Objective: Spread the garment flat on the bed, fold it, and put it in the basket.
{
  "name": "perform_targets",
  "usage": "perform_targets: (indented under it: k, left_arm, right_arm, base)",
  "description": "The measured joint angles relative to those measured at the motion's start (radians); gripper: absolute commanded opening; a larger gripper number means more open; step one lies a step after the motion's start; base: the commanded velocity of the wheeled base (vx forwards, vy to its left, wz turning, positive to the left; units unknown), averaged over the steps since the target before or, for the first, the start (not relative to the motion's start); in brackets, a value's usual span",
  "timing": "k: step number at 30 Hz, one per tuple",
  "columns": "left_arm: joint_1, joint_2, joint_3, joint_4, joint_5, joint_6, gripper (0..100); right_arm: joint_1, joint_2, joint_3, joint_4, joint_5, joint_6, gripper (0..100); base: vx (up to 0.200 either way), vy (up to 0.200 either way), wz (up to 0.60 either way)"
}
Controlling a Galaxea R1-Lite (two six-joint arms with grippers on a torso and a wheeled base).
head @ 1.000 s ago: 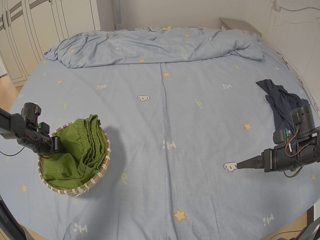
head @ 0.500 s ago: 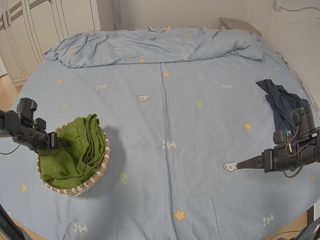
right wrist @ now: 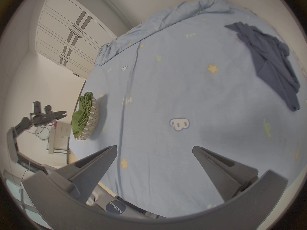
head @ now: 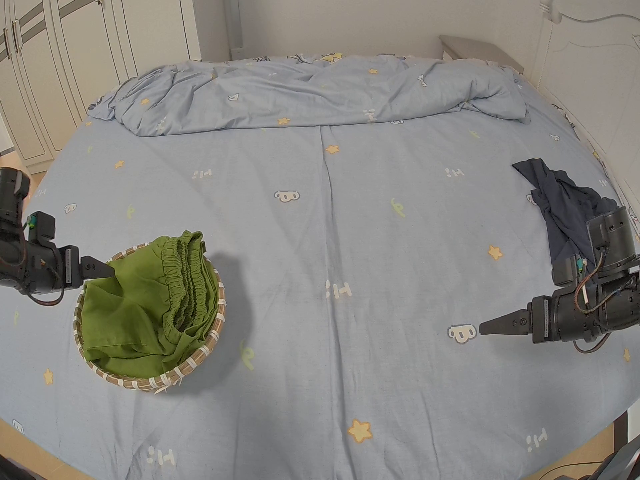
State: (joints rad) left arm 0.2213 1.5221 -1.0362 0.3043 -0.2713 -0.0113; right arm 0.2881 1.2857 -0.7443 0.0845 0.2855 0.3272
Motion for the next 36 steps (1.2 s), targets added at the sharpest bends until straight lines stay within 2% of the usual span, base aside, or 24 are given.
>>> perform_targets:
  k: [9, 13, 16, 18, 21, 26, 32, 36]
  left_arm:
    - [-0.048, -0.332, 0.155, 0.051, 0.000, 0.010, 100]
    - [-0.076, -0.505, 0.256, 0.061, 0.000, 0.011, 100]
    - [-0.091, -0.648, 0.347, 0.067, 0.001, 0.011, 100]
    - [-0.097, -0.722, 0.393, 0.070, 0.001, 0.010, 100]
    - [-0.105, -0.834, 0.481, 0.077, 0.000, 0.010, 100]
    - [-0.112, -0.977, 0.594, 0.083, 0.000, 0.008, 100]
    - [-0.117, -1.159, 0.705, 0.090, 0.001, 0.006, 100]
    - [-0.133, -1.279, 0.764, 0.093, -0.001, 0.007, 100]
  right_arm:
    - [0.071, -0.187, -0.012, 0.151, -0.227, -0.022, 100]
    - [0.087, -0.298, -0.015, 0.272, -0.322, -0.052, 100]
    - [0.069, -0.393, -0.021, 0.393, -0.375, -0.076, 100]
    - [0.040, -0.446, -0.027, 0.456, -0.394, -0.087, 100]
    - [-0.052, -0.551, -0.035, 0.555, -0.418, -0.108, 100]
    - [-0.167, -0.742, -0.003, 0.626, -0.437, -0.129, 100]
    - [-0.251, -0.957, 0.134, 0.638, -0.447, -0.155, 100]
    - [-0.267, -1.079, 0.232, 0.548, -0.450, -0.177, 100]
  base:
    - [0.000, 0.000, 0.00]
    - [0.000, 0.000, 0.00]
    - [0.000, 0.000, 0.00]
    - [0.000, 0.000, 0.00]
    - [0.000, 0.000, 0.00]
    - [0.000, 0.000, 0.00]
    - [0.000, 0.000, 0.00]
    - [0.000, 0.000, 0.00]
